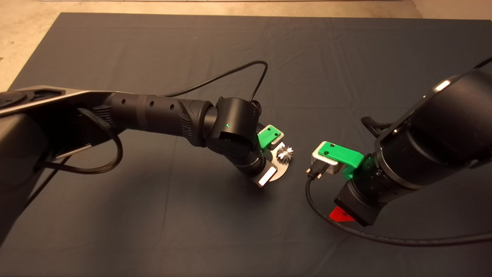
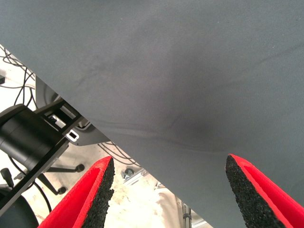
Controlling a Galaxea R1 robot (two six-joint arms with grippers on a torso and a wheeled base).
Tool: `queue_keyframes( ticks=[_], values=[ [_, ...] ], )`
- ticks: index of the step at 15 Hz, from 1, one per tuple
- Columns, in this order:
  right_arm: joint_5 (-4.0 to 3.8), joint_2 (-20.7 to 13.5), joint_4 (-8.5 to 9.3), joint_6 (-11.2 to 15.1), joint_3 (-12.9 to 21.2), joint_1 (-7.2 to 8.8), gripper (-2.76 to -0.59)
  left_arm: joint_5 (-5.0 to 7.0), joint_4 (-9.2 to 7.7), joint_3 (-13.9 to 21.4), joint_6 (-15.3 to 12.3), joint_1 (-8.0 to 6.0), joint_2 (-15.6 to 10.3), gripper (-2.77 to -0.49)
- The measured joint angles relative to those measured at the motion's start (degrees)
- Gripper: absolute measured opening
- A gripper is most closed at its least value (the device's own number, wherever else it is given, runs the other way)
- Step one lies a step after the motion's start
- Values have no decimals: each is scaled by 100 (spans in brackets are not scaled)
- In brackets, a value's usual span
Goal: Install three planetary gears onto the carrier pins
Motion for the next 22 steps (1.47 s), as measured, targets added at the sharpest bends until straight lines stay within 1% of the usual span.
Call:
queue_keyframes(
  ticks=[1,2,4,5,6,7,8,9,10,11,12,14,17,18,20,22],
  values=[
    [0,0,0,0,0,0,-163,6,0,0,-1,0,-1,-193],
    [0,0,0,0,0,0,-163,17,0,0,-1,0,1,-192],
    [0,0,0,0,0,0,-163,126,-10,0,4,-1,-4,-192],
    [0,0,0,0,0,0,-163,211,-28,1,4,-6,-15,-192],
    [0,0,0,0,2,-1,-163,240,-120,6,10,-47,-47,-192],
    [0,0,0,0,0,-1,-163,256,-228,15,39,-150,-95,-192],
    [0,0,0,0,0,0,-163,267,-366,17,101,-319,-132,-192],
    [0,2,0,0,0,0,-163,273,-509,17,141,-534,-166,-192],
    [0,28,0,0,0,0,-163,280,-611,17,203,-761,-191,-192],
    [0,46,0,0,0,0,-163,282,-653,15,268,-941,-210,-192],
    [2,61,0,0,0,0,-163,278,-685,2,320,-1026,-226,-192],
    [0,69,1,0,0,0,-163,282,-801,-95,502,-1034,-246,-192],
    [-1,96,0,0,-22,0,-163,284,-805,-223,670,-1053,-368,-192],
    [0,96,0,-1,-24,-1,-163,284,-814,-278,787,-1068,-401,-192],
    [2,96,0,-1,-24,0,-163,284,-818,-499,1145,-1065,-447,-192],
    [0,96,0,-1,-24,0,-163,284,-818,-787,1613,-1068,-495,-192]
  ],
)
